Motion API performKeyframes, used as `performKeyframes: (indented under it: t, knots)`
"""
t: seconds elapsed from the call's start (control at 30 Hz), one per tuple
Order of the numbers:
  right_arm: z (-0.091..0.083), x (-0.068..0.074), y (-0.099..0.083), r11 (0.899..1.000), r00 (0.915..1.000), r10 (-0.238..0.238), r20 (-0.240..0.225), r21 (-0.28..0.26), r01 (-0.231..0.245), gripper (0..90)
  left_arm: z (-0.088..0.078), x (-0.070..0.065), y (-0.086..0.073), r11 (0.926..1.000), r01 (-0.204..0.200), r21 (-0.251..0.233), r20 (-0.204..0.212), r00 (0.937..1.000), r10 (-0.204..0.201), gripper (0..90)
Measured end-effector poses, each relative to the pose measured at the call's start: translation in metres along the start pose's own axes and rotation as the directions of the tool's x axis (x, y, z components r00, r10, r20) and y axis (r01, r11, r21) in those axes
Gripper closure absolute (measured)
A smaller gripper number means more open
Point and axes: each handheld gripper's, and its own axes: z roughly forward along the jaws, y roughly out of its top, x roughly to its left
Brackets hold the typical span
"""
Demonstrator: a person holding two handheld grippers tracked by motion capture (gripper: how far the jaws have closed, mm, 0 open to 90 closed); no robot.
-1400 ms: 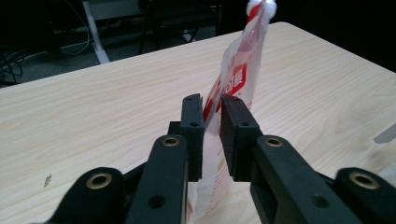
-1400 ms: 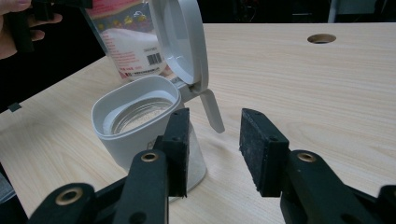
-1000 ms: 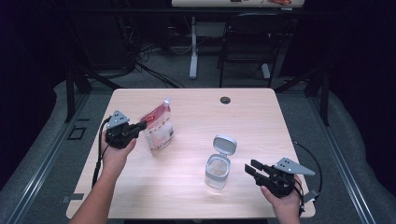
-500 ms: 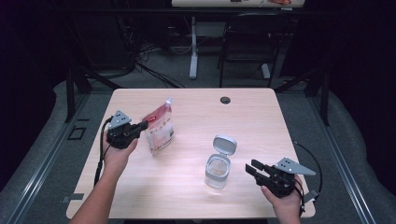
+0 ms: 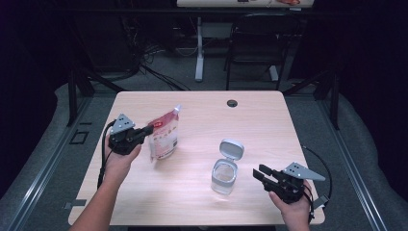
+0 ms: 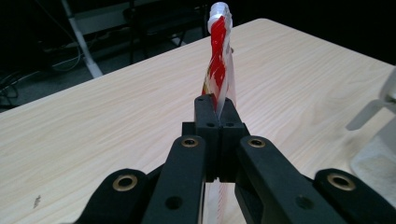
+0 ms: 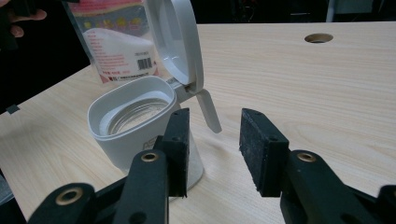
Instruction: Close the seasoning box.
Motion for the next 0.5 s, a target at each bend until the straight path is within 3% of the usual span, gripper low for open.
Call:
performKeyframes:
  t: [0.3,0.5]
  knots:
    - [-0.001,0.000,0.000,1.000,1.0000,0.002,0.002,-0.001,-0.002,63.5,-0.008,-0.019,0.001,0.9994,-0.019,-0.030,0.053,0.9984,0.021,90.0]
    - [-0.001,0.000,0.000,1.000,1.0000,0.005,0.002,-0.004,-0.005,63.5,-0.012,-0.037,-0.004,0.9984,-0.035,-0.045,0.113,0.9928,0.040,90.0]
